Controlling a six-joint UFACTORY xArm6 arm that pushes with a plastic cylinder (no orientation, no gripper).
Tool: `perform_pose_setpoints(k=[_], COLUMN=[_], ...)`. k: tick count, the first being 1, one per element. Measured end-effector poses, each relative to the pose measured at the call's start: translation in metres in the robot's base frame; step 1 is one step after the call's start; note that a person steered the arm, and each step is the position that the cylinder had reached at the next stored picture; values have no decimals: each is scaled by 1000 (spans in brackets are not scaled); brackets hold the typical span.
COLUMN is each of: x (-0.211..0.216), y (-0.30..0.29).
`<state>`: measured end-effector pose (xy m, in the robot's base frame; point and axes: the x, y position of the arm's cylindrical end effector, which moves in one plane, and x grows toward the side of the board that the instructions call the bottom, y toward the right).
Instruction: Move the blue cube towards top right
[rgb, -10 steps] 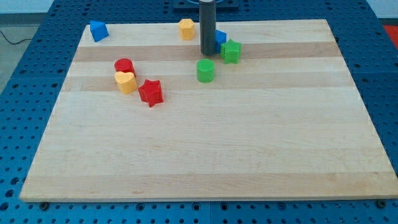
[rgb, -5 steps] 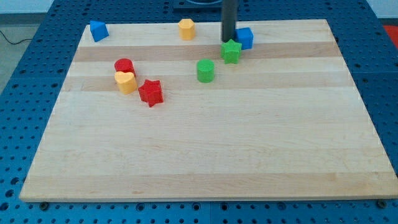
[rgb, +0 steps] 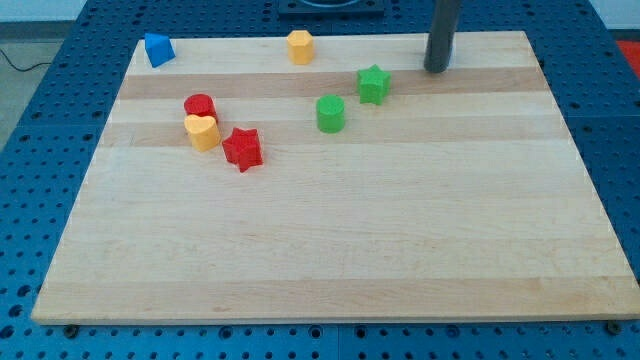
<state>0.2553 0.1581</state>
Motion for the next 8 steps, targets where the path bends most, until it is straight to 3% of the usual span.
perform_pose_setpoints(k=[2,5,8], x=[16,-2,-30], y=[-1,-67,-35])
